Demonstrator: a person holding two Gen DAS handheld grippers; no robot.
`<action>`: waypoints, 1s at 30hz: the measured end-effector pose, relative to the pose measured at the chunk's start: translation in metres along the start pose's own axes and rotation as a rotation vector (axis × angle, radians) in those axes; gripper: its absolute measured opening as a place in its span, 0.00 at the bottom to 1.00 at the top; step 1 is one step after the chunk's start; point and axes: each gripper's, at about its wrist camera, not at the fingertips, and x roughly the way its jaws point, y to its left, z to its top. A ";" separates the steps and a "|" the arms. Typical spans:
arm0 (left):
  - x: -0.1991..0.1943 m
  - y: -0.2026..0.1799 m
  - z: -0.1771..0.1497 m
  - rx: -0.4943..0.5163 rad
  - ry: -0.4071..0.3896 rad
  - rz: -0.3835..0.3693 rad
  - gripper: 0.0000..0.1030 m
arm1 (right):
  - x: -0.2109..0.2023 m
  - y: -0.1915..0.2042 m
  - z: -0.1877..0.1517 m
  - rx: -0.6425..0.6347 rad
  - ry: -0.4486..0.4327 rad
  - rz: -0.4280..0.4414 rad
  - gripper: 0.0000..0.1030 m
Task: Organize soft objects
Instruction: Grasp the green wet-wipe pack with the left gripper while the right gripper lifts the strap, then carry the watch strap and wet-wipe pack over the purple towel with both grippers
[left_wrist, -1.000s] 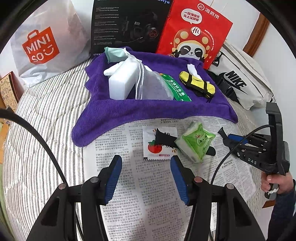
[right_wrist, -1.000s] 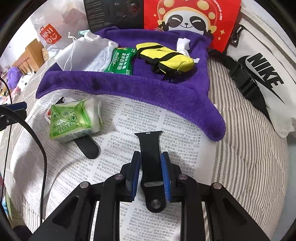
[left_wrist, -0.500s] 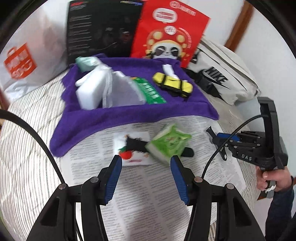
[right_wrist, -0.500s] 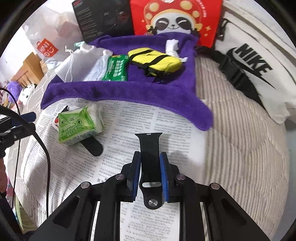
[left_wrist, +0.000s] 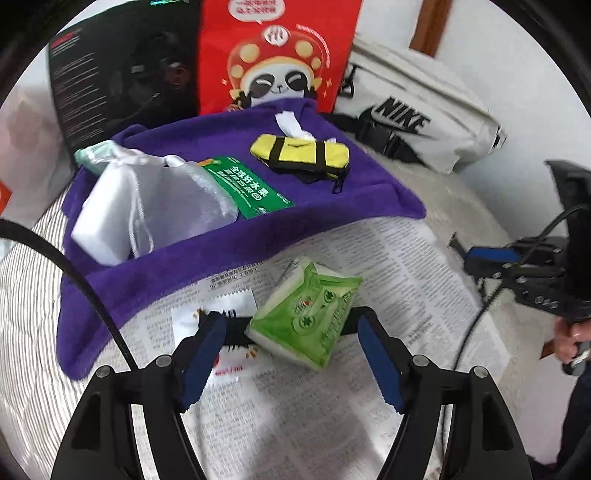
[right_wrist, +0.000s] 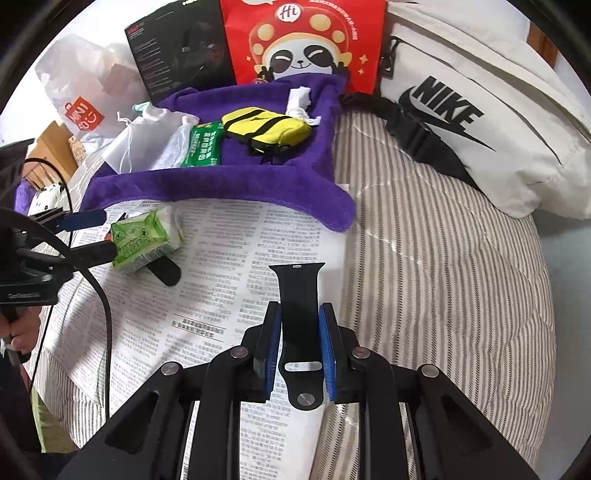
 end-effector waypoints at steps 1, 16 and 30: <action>0.003 -0.001 0.001 0.009 0.004 0.005 0.71 | 0.000 -0.001 0.000 0.004 0.000 0.001 0.20; 0.039 -0.013 0.003 0.115 0.047 0.054 0.57 | 0.010 0.002 0.001 0.007 0.028 0.020 0.20; -0.010 0.014 0.002 0.010 -0.012 0.069 0.57 | 0.003 0.021 0.024 -0.016 -0.007 0.092 0.20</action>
